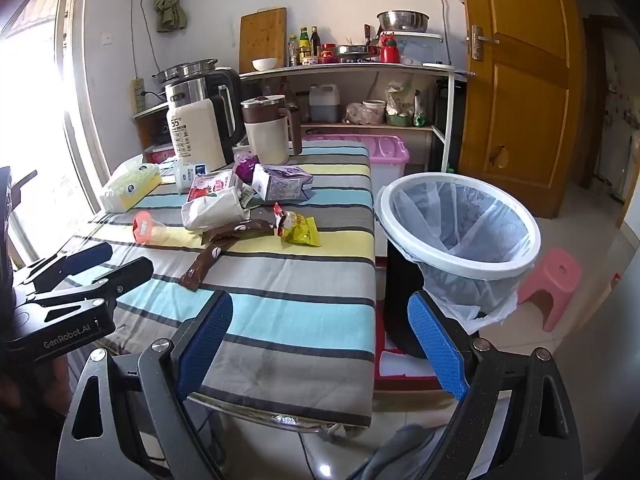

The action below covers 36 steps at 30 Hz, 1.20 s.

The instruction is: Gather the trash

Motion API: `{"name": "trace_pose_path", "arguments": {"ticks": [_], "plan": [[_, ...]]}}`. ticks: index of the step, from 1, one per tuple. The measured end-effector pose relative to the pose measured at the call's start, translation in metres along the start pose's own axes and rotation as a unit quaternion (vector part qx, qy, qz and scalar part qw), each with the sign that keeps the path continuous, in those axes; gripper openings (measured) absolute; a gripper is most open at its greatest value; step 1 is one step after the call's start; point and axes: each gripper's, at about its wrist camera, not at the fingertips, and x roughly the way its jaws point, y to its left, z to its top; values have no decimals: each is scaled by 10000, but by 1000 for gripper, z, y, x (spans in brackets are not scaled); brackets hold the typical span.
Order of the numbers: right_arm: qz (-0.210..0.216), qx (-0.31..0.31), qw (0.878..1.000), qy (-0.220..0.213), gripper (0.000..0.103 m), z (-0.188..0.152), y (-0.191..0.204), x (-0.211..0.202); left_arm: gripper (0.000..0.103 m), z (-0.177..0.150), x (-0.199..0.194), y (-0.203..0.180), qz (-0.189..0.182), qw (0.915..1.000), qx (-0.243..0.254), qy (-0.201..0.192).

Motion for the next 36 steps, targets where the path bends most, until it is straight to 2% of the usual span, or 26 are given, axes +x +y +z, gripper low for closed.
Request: {"name": "trace_pose_path", "arguments": {"ticks": [36], "plan": [[-14,6,10000,24,90,1,2,0,73,4,-5,-1,-8,10000,-13,-26]]}}
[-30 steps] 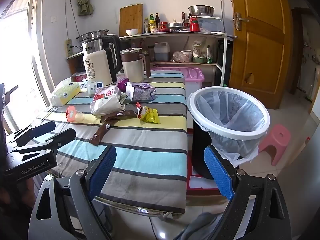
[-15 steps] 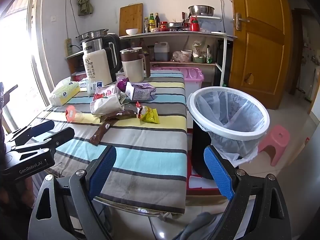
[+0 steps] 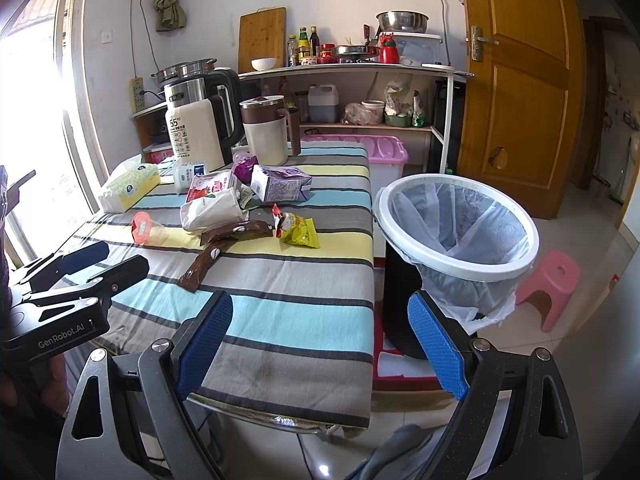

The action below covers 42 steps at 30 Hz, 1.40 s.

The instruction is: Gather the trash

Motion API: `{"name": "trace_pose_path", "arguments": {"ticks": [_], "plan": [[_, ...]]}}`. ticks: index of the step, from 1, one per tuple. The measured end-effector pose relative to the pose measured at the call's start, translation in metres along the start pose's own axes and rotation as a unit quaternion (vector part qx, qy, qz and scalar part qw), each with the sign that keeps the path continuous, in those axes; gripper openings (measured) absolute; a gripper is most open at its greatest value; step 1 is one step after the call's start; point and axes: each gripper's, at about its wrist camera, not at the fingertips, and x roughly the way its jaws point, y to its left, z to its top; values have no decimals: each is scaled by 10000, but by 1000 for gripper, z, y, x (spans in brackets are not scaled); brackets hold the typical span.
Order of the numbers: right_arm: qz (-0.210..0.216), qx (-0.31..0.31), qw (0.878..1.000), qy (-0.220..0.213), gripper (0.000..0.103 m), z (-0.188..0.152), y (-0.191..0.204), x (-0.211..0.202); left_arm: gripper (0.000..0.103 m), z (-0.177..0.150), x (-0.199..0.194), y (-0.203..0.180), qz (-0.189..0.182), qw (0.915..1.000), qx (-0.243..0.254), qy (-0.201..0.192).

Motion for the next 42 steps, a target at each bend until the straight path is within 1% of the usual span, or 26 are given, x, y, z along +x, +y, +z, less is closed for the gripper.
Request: {"name": "trace_pose_path", "arguments": {"ticks": [42], "plan": [[3,-6,10000,-19,90,0,1,-2,73,0,-3,-2,-18,10000,-6,-28]]}}
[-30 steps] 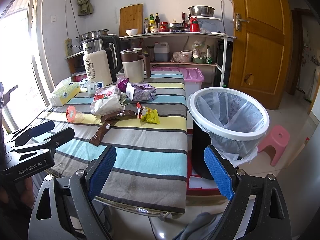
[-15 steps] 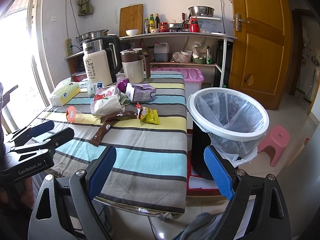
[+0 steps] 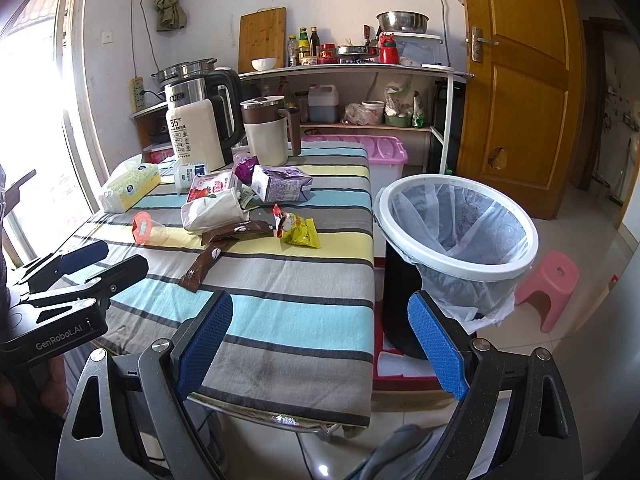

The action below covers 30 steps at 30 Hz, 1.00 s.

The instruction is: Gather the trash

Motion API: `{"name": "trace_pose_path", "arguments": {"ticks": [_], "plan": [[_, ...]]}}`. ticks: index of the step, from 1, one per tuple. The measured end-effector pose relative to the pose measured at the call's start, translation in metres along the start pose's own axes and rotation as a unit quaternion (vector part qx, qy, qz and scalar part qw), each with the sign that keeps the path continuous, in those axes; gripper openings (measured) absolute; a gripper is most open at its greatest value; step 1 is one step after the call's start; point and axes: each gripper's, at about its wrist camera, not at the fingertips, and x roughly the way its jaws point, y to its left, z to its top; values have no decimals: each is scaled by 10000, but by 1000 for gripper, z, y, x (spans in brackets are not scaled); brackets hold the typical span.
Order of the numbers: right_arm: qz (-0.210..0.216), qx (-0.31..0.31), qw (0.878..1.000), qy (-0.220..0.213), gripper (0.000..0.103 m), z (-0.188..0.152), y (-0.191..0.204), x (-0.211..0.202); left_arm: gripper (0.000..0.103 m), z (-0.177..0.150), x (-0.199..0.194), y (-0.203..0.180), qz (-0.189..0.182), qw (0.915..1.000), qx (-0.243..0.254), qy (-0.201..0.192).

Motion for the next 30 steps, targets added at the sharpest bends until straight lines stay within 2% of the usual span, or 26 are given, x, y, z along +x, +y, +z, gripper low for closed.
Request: {"name": "trace_pose_path", "arguments": {"ticks": [16,24,27,30], "plan": [[0,-4,10000,29,90,-1,0,1,73,-3,5,1,-128,9999,-1,77],[41,-28,9999,94,90,1,0,13,73,-5,39,4,-406,9978,-8,529],[65,-52,9999,111,90,4,0,19,73,-5,53,6,-284,9977,-34,607],[88,-89,9998,144,90,6,1,26,73,-3,62,9,-313,9973,-101,652]]}}
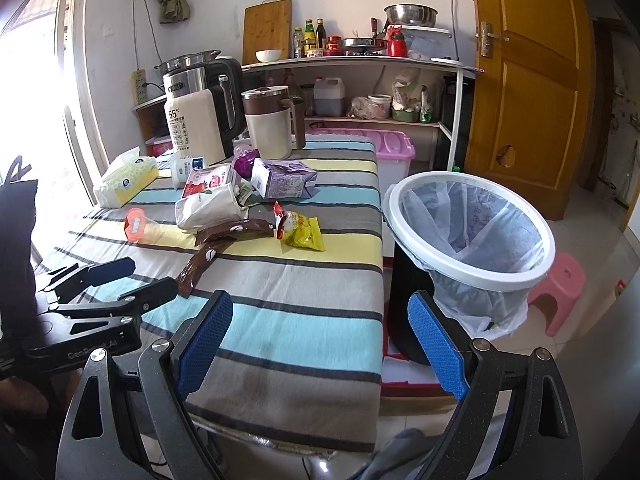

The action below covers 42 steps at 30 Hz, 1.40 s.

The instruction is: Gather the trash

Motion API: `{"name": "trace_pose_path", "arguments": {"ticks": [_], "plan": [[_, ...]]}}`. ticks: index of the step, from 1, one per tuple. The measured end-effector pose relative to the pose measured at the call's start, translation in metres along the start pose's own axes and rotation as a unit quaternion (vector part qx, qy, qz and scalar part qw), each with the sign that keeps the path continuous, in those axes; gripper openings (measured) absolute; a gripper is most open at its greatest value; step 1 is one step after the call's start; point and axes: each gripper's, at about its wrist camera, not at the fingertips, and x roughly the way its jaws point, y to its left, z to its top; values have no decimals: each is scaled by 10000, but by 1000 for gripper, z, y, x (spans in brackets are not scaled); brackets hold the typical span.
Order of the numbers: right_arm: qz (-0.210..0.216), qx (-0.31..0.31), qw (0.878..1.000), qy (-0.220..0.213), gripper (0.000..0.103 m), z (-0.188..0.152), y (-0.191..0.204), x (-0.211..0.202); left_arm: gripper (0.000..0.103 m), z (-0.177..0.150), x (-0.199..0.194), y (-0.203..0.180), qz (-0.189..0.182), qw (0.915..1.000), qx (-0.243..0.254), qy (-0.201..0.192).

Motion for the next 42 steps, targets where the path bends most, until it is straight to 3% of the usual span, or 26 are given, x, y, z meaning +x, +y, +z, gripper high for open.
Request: {"name": "trace_pose_path", "arguments": {"ticks": [10,15,20,24,29,31,33,42], "plan": [[108,-153,9996,207,90,14,1,35,71,10,28,2,-200,9995,-37,243],[242,-210,9989,328,89,28,0,56,56,13,38,2,-254,9992,-45,321],[415,-414,9973,453,85,43,6,81,31,16,41,8,-260,9990,-171,319],[525,-557,9949,653,73,52,12,103,23,17,41,10,-275,9989,-191,325],[648,-588,9927,828,60,62,14,124,21,17,40,14,-363,9985,-209,341],[675,-580,9918,921,43,64,14,131,21,16,40,15,-391,9984,-214,336],[724,-524,9909,1007,36,63,13,136,21,16,39,15,-430,9983,-228,327],[831,-379,9915,932,32,56,8,123,20,7,26,11,-542,9978,-216,302]]}}
